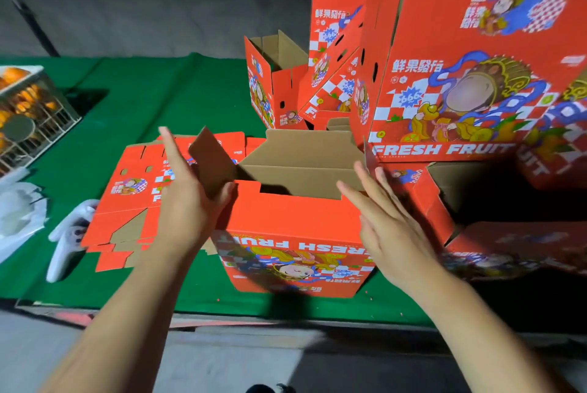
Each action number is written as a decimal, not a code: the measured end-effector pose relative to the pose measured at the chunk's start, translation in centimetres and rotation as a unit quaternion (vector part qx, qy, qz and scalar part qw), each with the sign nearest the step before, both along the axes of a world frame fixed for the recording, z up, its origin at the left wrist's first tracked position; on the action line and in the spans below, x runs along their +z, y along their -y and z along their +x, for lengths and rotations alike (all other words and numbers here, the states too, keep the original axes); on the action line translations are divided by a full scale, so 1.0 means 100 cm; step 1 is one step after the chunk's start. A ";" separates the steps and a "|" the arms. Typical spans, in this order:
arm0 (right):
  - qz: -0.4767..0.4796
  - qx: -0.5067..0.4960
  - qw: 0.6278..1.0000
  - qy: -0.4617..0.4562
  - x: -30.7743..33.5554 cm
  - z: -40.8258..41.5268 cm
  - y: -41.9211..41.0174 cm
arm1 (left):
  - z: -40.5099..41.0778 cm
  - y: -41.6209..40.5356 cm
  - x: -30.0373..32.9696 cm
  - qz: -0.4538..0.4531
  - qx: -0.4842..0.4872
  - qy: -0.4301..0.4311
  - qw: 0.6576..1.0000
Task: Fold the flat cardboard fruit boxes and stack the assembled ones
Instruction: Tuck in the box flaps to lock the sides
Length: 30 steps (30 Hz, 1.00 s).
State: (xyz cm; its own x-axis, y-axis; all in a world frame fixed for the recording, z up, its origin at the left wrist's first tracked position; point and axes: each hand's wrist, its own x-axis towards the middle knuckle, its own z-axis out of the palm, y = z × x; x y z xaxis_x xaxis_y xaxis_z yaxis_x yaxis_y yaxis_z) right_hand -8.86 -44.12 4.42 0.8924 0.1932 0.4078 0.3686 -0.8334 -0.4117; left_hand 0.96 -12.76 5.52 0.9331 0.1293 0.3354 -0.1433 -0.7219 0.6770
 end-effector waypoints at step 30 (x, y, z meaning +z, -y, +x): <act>0.162 0.042 0.985 -0.039 -0.011 0.004 0.019 | 0.044 0.056 0.015 -0.054 -0.279 -0.019 0.959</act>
State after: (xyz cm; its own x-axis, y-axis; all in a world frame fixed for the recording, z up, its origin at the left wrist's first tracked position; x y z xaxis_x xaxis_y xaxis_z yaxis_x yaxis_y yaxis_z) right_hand -8.42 -45.97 3.36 0.9099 0.1384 0.3911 0.3873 -0.6212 -0.6812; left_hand 5.41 -18.34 6.98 0.8784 -0.3611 0.3131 -0.4608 -0.4659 0.7554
